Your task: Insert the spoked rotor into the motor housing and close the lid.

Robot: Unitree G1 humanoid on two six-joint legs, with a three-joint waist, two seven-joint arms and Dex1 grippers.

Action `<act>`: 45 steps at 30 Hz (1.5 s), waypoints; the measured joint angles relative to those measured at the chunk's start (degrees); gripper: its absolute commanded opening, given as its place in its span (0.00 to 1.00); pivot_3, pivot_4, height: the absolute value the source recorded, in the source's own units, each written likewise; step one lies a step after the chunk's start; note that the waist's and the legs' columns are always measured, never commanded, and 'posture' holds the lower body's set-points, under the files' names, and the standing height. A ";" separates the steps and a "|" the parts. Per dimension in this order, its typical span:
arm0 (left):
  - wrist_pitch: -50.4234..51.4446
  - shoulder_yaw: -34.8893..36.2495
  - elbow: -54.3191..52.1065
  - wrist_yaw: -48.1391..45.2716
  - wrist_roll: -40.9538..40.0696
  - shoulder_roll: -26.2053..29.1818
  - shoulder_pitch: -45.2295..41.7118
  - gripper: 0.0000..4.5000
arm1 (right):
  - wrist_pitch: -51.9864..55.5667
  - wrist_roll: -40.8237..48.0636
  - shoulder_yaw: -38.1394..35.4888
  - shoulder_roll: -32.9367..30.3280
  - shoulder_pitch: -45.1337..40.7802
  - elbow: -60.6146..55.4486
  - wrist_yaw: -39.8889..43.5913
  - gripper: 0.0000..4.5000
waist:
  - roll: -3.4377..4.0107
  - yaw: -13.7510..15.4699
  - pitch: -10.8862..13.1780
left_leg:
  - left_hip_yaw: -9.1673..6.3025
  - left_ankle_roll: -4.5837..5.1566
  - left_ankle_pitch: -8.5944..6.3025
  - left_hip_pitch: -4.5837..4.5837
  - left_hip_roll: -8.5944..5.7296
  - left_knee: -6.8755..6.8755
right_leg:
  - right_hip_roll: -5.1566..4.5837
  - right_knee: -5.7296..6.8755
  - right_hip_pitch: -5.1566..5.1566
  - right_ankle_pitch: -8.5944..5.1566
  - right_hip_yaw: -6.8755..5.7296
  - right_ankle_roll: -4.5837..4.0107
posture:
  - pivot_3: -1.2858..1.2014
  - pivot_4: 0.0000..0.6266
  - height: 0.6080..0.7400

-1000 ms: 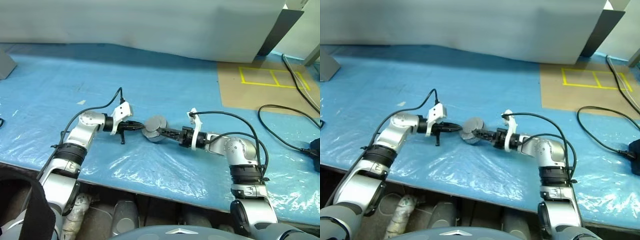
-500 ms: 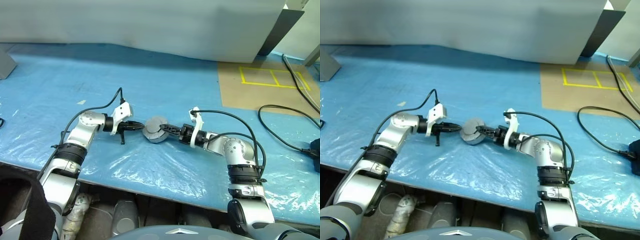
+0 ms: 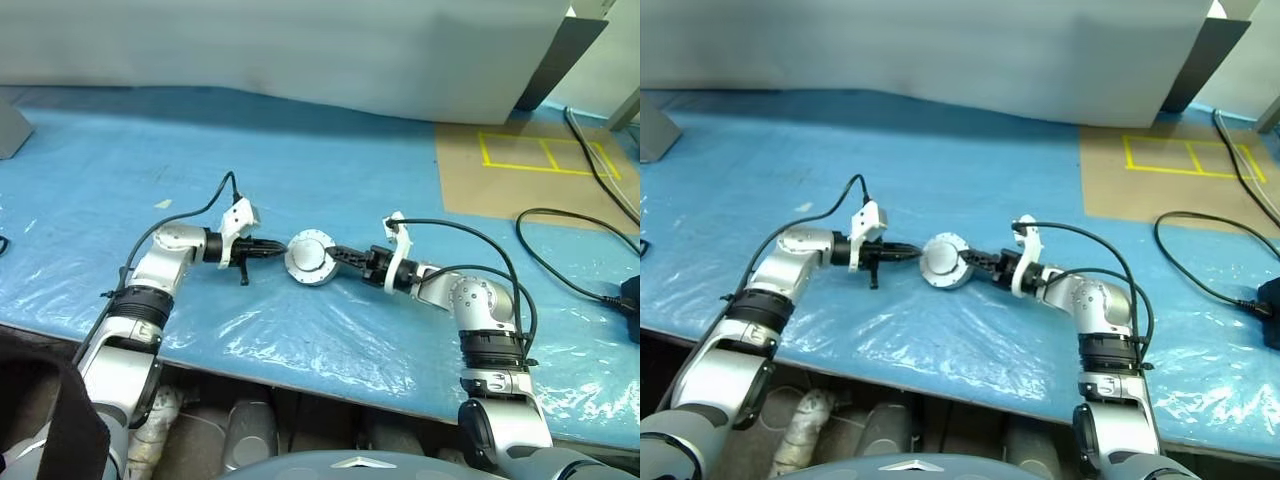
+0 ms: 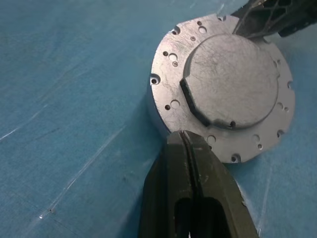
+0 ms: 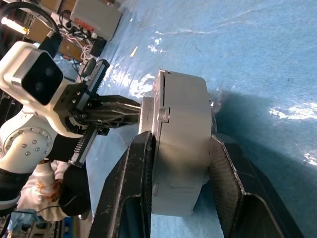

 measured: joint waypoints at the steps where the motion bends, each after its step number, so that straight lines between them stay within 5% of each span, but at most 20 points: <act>1: 1.27 1.15 -0.18 -0.01 -1.21 0.00 -0.91 0.00 | 0.12 0.23 -0.02 0.22 -0.03 0.00 -0.19 0.27 | -0.06 -0.12 0.04 | 0.00 -0.01 0.00 -0.08 -0.01 0.07 | 0.10 0.00 -0.04 0.11 -0.04 0.11 | 0.52 0.24 1.00; 7: 18.09 7.36 -9.81 -2.38 -12.21 3.88 -2.31 0.00 | 3.66 4.03 -3.02 1.88 -0.48 0.47 -3.53 0.27 | 0.01 -0.34 0.14 | -0.05 -0.30 -0.18 -0.13 0.17 -0.07 | 0.39 0.02 -0.16 0.01 -0.17 -0.12 | 0.52 0.24 1.00; 14: 34.40 15.81 -17.78 3.07 -21.82 6.70 6.77 0.00 | 10.22 13.39 -14.94 5.49 -0.48 1.00 -10.72 0.27 | 0.01 -0.13 0.35 | -0.20 -0.33 -0.19 -0.51 0.22 0.01 | 0.38 -0.01 -0.30 0.01 -0.43 -0.12 | 0.52 0.24 1.00; 18: 41.42 20.06 -23.11 8.39 -27.75 5.09 10.74 0.19 | 11.55 19.27 -18.41 8.18 -0.49 -1.17 -14.75 0.27 | 0.04 -0.19 0.55 | -0.24 -0.33 -0.19 -0.53 0.25 0.14 | 0.36 0.07 -0.30 0.01 -0.48 -0.12 | 0.52 0.24 1.00; 25: 51.62 30.99 -27.65 23.21 -43.08 -3.54 10.44 0.70 | 10.82 25.38 -18.92 9.70 -2.75 -3.00 -20.86 0.27 | 0.02 -0.19 0.60 | -0.33 -0.33 -0.19 -0.55 0.21 0.27 | 0.36 0.11 -0.22 0.02 -0.49 -0.11 | 0.52 0.24 1.00; 29: 54.44 34.43 -28.12 28.71 -48.64 -4.07 11.00 0.99 | 9.64 27.15 -18.97 9.38 -2.82 -2.98 -23.39 0.27 | 0.02 -0.34 0.60 | -0.48 -0.34 -0.19 -0.62 0.18 0.26 | 0.41 0.06 -0.23 0.03 -0.53 -0.09 | 0.52 0.24 1.00; 45: 59.07 29.09 -28.72 35.28 -51.43 -7.01 15.48 0.99 | 6.92 34.90 -16.75 8.79 -5.19 -2.98 -28.28 0.27 | 0.02 -0.06 0.60 | -1.38 -0.35 -0.17 -0.99 0.14 0.83 | 0.36 0.15 0.10 0.07 -1.22 -0.01 | 0.52 0.24 1.00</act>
